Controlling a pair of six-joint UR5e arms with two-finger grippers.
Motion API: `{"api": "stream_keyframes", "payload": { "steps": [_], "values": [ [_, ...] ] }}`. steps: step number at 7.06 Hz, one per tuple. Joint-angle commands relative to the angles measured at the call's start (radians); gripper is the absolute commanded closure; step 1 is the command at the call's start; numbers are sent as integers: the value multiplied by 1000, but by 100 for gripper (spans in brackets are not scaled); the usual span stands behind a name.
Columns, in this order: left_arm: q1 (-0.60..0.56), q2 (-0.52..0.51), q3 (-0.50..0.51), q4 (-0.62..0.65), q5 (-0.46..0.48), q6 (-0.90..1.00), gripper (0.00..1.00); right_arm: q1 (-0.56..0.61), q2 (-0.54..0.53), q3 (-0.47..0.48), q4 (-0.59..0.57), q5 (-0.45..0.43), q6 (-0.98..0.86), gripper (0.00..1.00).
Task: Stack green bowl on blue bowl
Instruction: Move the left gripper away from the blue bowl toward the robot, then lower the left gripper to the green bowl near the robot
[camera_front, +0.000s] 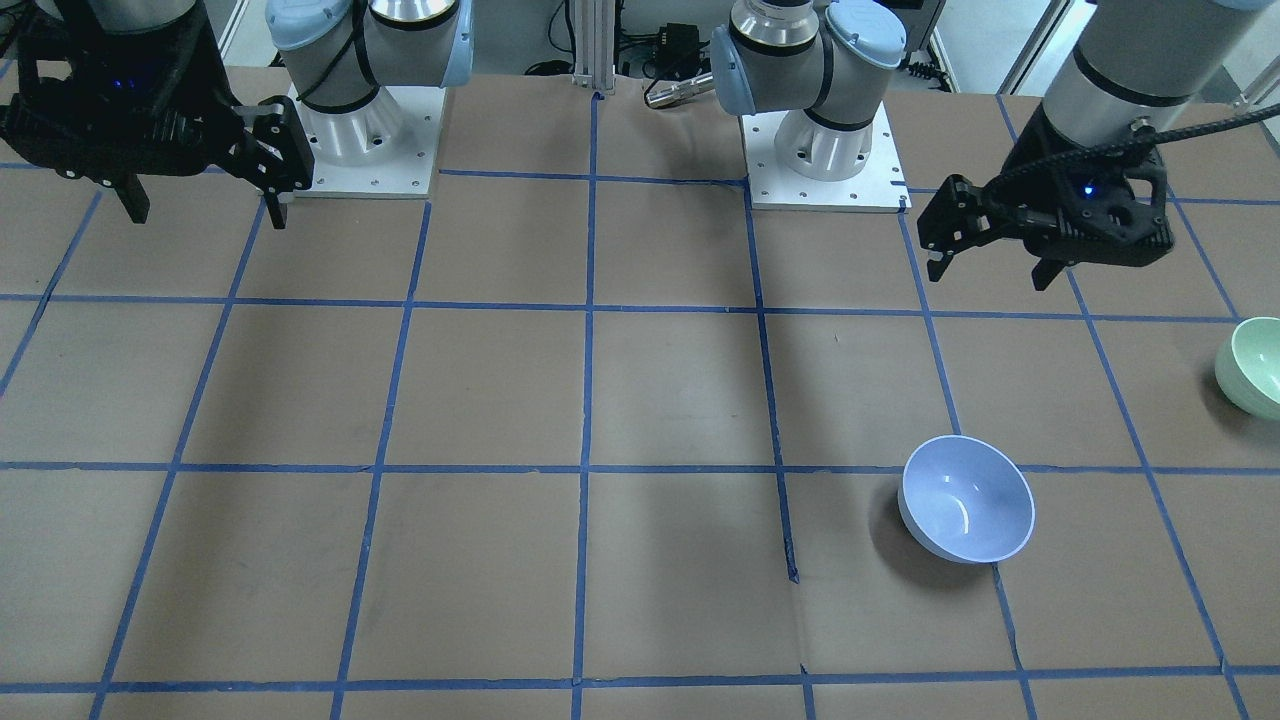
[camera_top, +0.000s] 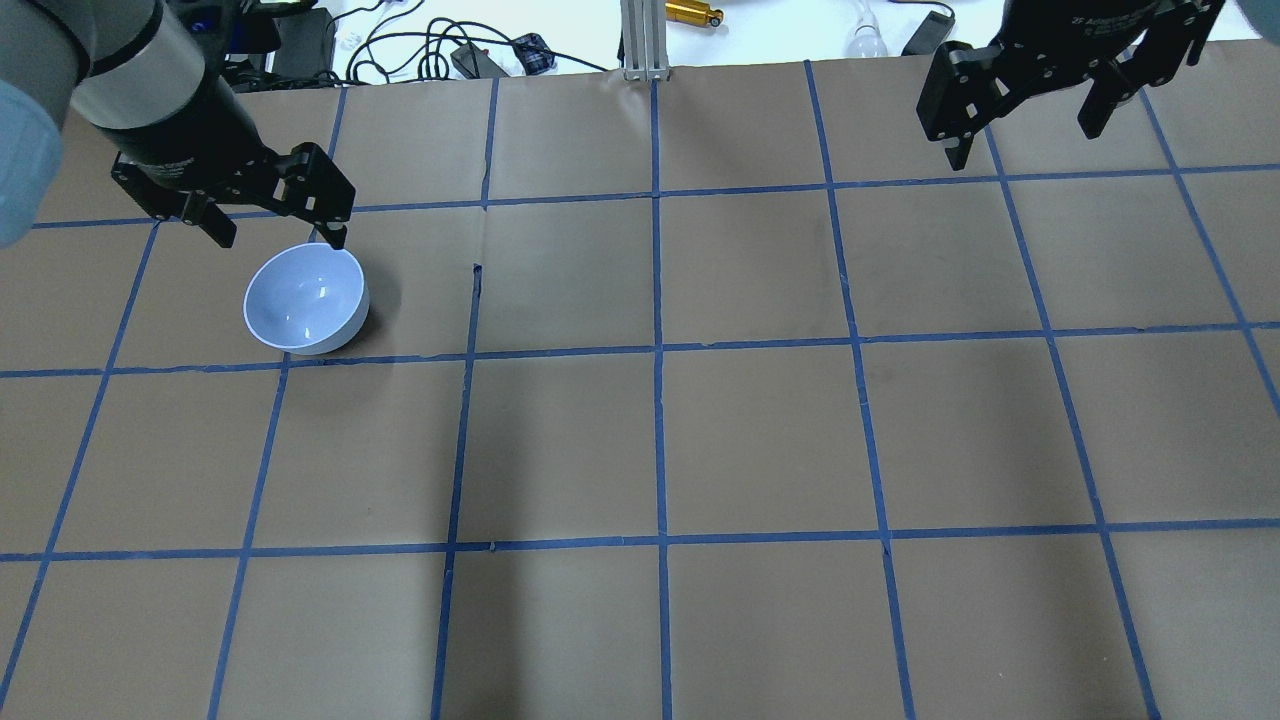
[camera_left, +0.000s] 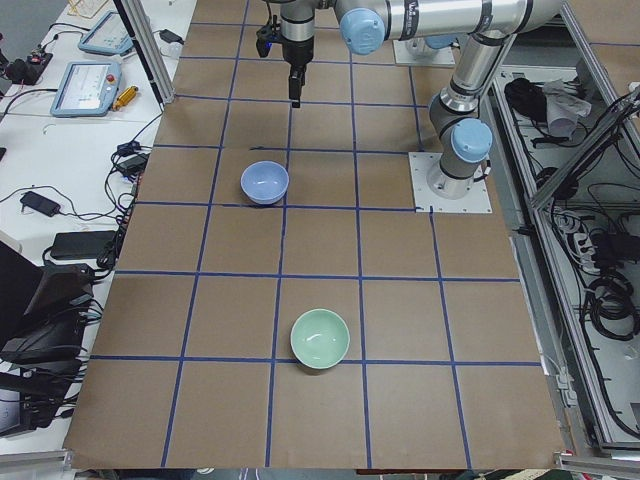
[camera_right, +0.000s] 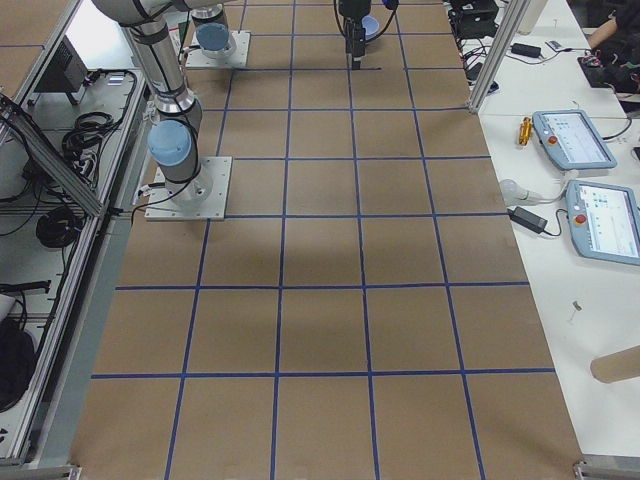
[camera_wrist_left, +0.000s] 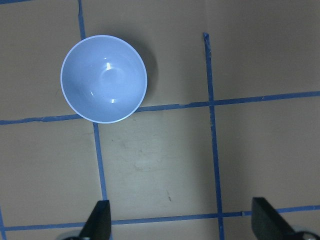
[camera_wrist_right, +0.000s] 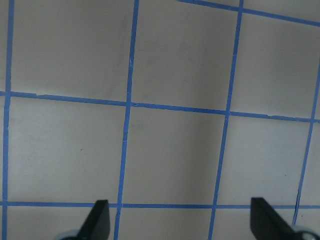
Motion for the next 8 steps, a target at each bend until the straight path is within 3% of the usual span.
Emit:
{"api": "stream_keyframes", "payload": {
  "steps": [1, 5, 8],
  "values": [
    [171, 2, -11, -7, 56, 280, 0, 0, 0, 0, 0, 0, 0, 0],
    [622, -8, -82, 8, 11, 947, 0, 0, 0, 0, 0, 0, 0, 0],
    [869, -72, -128, 216, -5, 1449, 0, 0, 0, 0, 0, 0, 0, 0]
  ]
}}
